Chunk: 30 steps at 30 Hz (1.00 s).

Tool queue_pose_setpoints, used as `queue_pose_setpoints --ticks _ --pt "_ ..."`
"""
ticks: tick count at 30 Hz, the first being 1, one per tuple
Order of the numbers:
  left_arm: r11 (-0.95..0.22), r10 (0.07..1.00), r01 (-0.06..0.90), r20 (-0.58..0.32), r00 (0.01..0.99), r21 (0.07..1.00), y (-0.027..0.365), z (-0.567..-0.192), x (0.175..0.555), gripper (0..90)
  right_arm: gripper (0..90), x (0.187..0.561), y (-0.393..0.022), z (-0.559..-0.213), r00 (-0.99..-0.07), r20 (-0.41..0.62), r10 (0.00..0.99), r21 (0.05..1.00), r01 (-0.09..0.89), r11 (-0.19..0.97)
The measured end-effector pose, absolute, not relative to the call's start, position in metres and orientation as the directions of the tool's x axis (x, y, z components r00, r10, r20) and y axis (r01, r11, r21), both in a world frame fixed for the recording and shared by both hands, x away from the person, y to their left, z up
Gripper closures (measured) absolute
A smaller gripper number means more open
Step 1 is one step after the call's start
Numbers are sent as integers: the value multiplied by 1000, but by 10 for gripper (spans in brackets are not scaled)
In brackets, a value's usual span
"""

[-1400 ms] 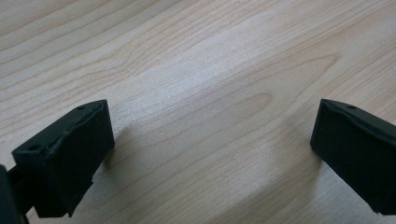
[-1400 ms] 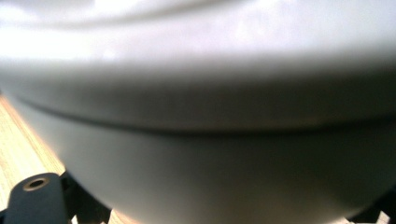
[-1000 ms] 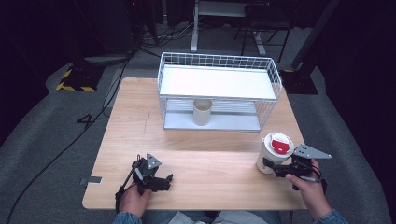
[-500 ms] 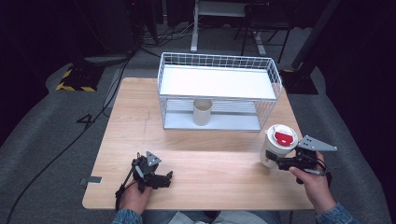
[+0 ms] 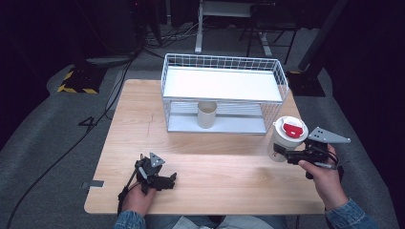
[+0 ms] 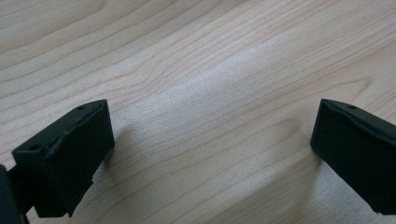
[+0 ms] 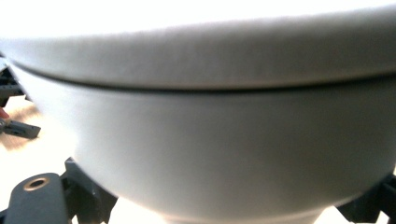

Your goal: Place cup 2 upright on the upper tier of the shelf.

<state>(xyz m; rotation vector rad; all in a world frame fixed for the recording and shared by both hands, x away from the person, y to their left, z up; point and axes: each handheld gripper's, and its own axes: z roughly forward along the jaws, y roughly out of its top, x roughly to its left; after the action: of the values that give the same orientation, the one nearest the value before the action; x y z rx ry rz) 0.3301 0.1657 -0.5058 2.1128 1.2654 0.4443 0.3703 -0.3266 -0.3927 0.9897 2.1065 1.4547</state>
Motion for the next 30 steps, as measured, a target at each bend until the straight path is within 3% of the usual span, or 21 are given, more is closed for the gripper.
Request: queue_pose_setpoints --ticks 30 --pt "-342 876 663 -31 482 666 166 -506 330 0 131 411 -294 -303 -702 34 711 942 261 213"
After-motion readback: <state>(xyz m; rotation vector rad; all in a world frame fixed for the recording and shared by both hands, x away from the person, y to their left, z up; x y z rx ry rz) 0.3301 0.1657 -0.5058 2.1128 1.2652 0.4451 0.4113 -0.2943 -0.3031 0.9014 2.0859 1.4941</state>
